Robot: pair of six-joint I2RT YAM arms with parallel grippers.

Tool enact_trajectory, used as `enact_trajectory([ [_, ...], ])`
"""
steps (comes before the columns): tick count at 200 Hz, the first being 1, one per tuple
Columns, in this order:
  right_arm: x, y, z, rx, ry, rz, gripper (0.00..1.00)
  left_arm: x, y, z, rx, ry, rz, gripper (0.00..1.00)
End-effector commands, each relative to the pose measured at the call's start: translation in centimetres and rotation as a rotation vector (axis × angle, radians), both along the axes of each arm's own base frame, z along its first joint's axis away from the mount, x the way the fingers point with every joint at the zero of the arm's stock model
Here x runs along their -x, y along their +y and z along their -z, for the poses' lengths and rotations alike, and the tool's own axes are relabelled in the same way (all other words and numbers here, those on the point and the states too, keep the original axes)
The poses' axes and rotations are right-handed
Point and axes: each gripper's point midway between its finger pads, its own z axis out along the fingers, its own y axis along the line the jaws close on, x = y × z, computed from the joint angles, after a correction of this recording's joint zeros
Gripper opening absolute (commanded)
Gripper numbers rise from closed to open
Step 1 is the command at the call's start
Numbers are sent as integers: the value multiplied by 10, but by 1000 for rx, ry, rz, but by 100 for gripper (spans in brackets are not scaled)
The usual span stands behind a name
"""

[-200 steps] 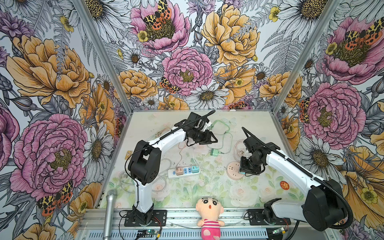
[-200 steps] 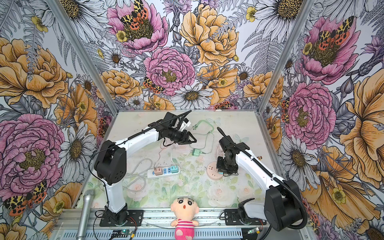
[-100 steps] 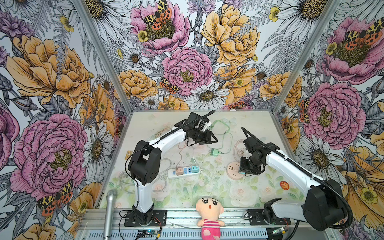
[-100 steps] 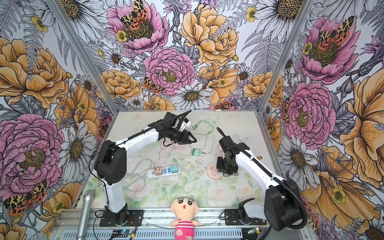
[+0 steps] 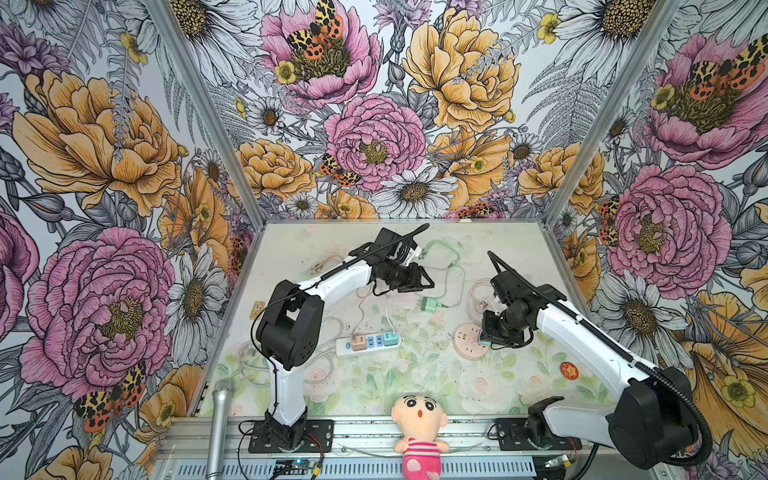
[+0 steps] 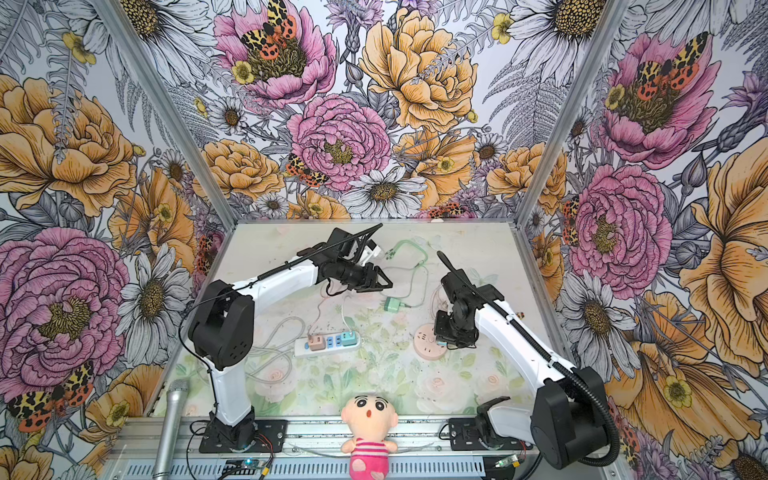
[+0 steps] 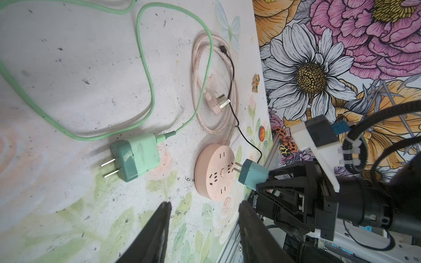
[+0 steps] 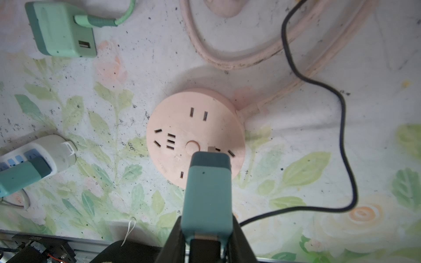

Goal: Insert the plug

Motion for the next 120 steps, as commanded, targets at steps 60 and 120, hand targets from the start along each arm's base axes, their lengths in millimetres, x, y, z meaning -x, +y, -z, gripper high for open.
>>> enact_trajectory([
  [60,16,2,5,-45,47,11,0,0,-2,-19,43,-53,-13,51],
  [120,15,-9,11,17,47,22,0,1,-1,-19,45,-55,-14,51],
])
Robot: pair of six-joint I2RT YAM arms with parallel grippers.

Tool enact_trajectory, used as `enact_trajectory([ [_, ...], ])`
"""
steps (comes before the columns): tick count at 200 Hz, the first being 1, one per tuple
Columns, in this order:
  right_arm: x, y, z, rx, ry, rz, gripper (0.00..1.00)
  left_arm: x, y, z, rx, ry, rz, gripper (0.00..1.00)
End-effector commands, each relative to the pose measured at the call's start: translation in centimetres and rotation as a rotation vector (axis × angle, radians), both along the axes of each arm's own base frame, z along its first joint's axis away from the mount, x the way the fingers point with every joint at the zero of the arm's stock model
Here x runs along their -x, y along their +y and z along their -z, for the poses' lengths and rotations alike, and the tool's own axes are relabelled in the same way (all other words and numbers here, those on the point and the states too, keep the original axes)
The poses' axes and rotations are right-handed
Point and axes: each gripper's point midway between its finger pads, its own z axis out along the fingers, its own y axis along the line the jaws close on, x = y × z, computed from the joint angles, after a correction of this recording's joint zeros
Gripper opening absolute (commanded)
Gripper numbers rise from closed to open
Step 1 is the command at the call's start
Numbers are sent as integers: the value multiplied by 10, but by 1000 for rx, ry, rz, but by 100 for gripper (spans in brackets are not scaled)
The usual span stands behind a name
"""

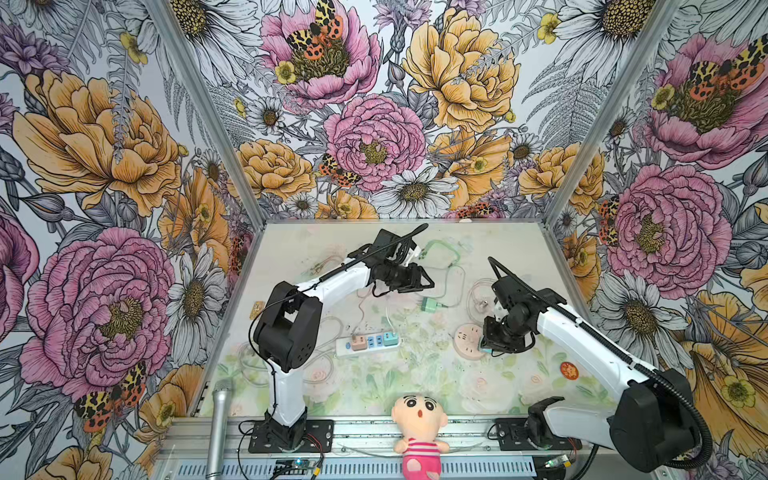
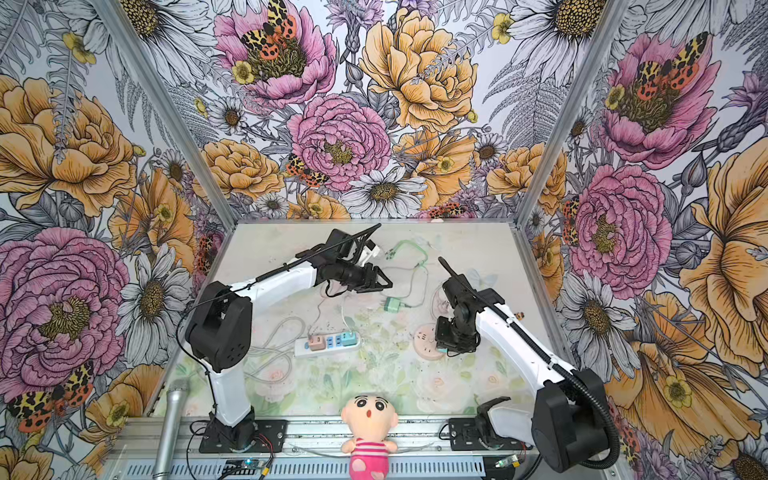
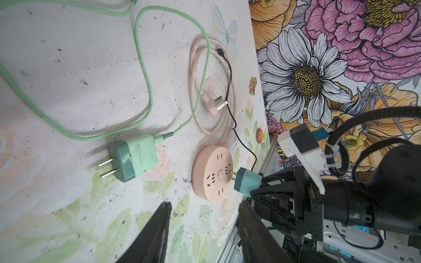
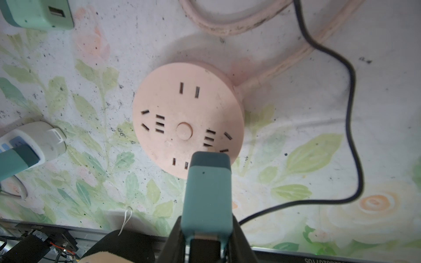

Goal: Insert the plug

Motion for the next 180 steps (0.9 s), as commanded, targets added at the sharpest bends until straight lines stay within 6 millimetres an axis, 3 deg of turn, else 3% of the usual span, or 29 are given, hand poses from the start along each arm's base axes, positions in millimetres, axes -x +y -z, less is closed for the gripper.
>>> enact_trajectory([
  [1,-3,-7,-1,33,-21,15,0,1,0,-15,25,-44,-3,51],
  [93,-13,-3,-3,10,-51,1,0,-2,-4,-12,35,-27,-8,50],
  [180,-10,0,8,-9,-31,13,0,-1,-8,-8,36,-11,-4,50],
])
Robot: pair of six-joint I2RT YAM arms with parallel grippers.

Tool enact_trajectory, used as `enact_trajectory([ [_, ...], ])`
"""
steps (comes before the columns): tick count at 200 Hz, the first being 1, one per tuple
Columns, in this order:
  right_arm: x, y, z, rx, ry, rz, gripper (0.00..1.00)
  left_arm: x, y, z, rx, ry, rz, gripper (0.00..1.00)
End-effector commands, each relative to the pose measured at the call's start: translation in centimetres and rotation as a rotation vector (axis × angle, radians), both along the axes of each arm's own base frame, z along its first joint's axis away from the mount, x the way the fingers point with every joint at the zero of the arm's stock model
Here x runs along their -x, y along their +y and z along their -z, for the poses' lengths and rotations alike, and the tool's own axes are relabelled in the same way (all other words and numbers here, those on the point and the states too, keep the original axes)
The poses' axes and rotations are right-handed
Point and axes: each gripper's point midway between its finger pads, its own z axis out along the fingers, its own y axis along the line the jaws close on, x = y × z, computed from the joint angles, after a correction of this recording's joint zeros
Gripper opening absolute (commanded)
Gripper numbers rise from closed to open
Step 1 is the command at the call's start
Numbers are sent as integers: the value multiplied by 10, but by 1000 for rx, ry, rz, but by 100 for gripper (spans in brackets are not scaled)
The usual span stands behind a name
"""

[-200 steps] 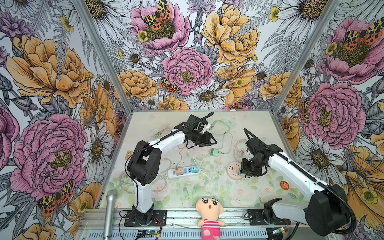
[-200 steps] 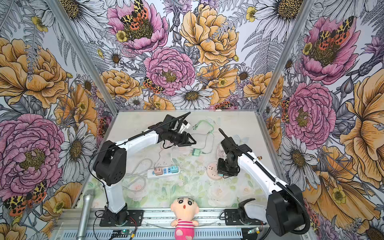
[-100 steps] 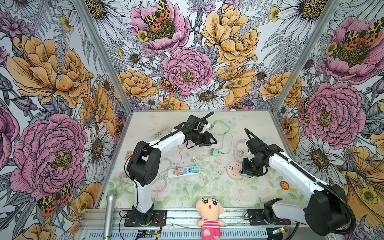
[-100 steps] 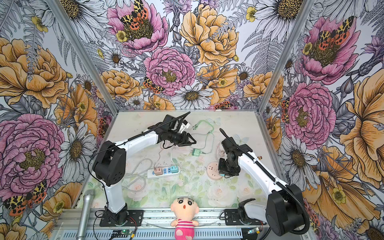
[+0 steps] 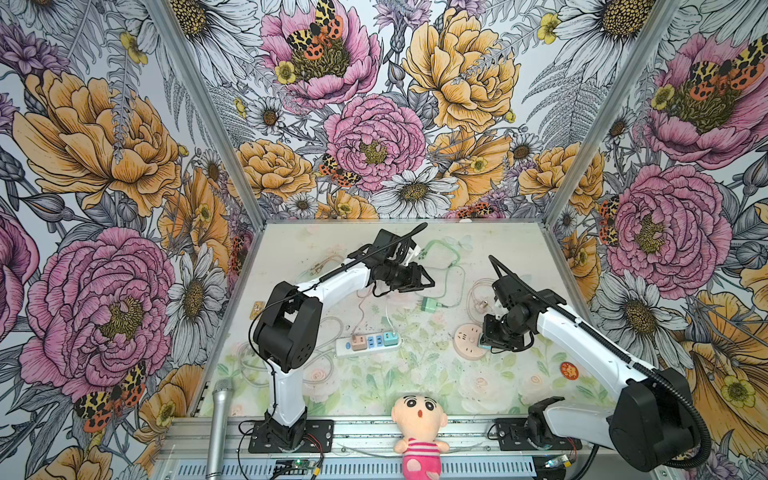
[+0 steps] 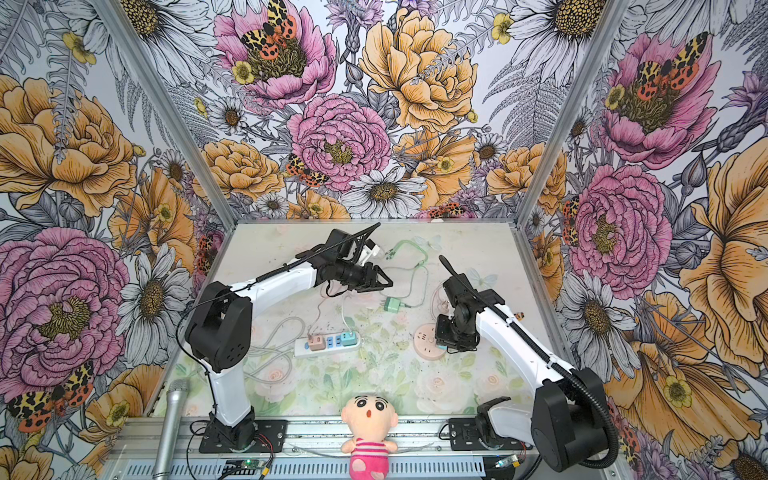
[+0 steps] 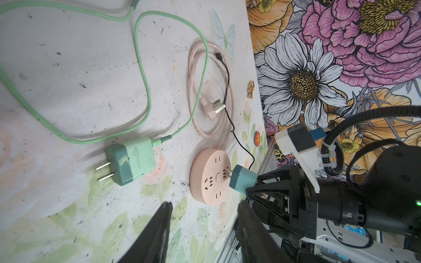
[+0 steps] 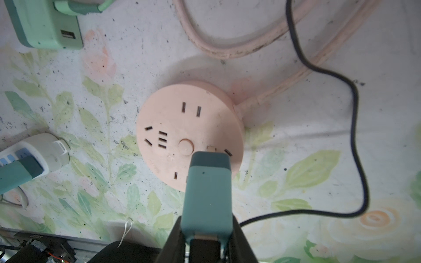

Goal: Insert the plug

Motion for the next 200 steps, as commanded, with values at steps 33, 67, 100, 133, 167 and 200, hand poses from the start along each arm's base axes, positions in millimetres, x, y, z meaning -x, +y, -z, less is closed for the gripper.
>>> enact_trajectory([
  [33,0,1,5,-7,16,5,0,0,-6,-4,22,-7,8,49],
  [67,-2,5,-1,-33,2,6,0,1,-5,-2,19,-1,7,49],
  [100,-8,8,-15,-52,-38,12,0,2,-5,-3,22,-1,2,49],
  [133,-8,7,-22,-54,-49,15,0,4,-5,-3,20,-3,6,49],
  [167,-3,6,-21,-49,-38,13,0,5,-6,-1,16,-1,8,49],
  [200,4,3,-13,-40,-10,10,0,6,-7,1,18,1,10,49],
])
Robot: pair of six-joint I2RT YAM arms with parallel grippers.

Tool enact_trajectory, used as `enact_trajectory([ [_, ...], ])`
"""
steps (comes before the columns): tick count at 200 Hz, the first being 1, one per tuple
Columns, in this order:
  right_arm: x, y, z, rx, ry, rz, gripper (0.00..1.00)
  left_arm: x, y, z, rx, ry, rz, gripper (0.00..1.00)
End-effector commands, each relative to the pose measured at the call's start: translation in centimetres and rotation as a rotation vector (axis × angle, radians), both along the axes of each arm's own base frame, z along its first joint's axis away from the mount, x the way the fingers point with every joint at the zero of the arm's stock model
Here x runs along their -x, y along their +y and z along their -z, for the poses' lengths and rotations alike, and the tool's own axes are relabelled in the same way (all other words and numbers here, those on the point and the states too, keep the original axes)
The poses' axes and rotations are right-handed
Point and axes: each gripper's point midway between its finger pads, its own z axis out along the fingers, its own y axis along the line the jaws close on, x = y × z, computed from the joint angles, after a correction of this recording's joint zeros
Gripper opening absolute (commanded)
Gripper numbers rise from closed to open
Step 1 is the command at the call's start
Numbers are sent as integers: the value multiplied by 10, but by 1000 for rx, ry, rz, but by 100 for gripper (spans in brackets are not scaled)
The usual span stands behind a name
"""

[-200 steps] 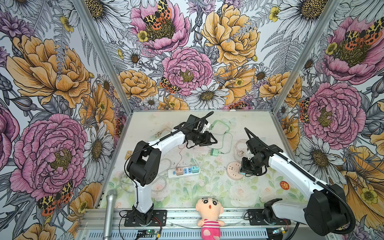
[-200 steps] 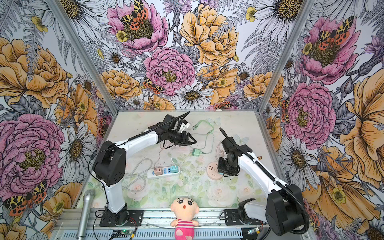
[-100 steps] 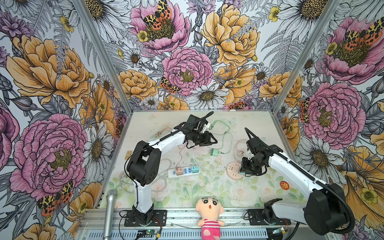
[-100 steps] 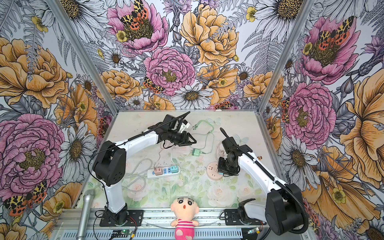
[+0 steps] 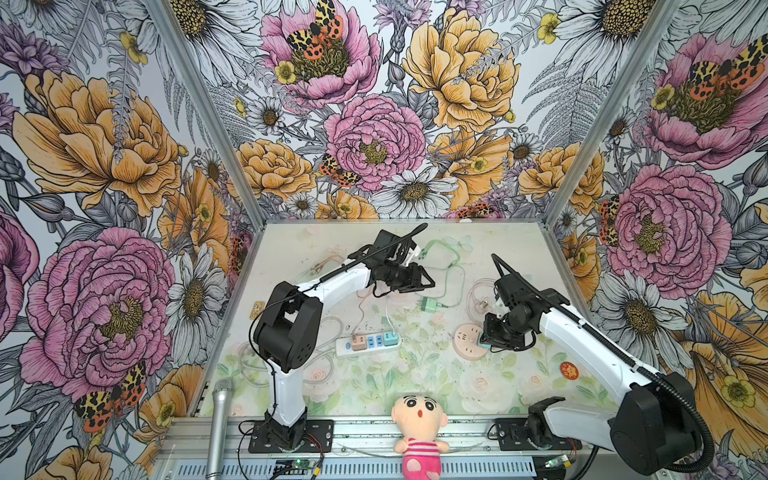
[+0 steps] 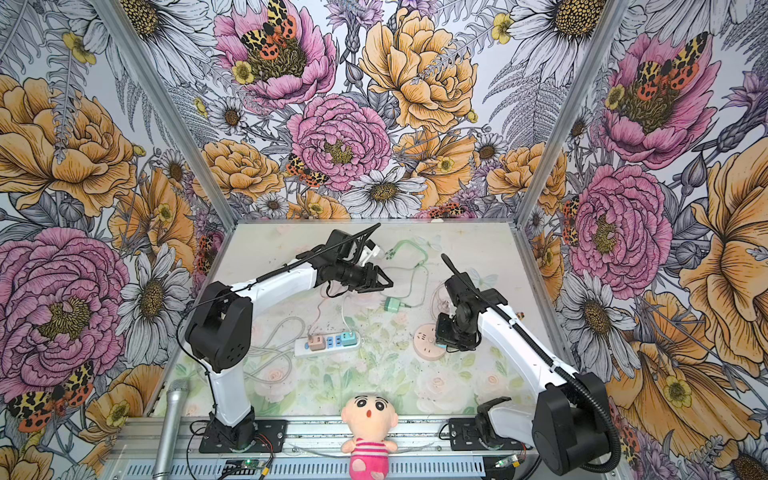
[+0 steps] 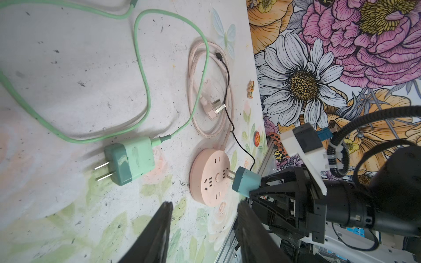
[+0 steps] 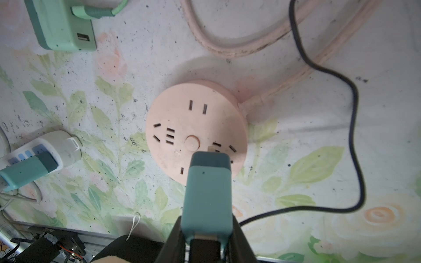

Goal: Insert the plug

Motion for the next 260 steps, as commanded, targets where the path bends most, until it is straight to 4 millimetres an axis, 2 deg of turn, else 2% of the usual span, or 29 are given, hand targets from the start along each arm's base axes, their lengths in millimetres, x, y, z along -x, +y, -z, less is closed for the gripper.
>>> enact_trajectory([
  [1,2,0,-5,-16,-8,10,0,4,-5,-2,19,-6,9,49],
  [128,3,-2,8,7,29,5,0,3,-6,2,28,0,12,49],
  [260,-3,-4,18,26,26,18,0,3,-8,2,34,13,13,49],
])
